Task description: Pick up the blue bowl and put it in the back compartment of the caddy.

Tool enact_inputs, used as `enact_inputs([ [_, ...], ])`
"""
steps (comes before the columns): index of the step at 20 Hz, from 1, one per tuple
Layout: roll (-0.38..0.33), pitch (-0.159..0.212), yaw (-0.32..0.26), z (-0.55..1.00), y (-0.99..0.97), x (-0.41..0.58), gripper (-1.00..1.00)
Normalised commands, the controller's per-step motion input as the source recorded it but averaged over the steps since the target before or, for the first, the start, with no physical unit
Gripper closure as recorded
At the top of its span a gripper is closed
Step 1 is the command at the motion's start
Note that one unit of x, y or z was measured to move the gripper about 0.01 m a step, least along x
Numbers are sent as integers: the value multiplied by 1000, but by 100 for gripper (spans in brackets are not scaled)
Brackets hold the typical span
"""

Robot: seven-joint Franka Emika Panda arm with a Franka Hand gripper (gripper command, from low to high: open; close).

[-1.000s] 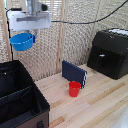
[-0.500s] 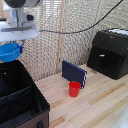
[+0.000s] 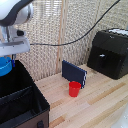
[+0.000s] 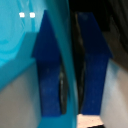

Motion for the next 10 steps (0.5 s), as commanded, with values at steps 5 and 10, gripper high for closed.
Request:
enact_inputs([
  [5, -46, -89, 48, 763, -194, 179, -100],
  [10, -49, -193, 87, 601, -305, 337, -100],
])
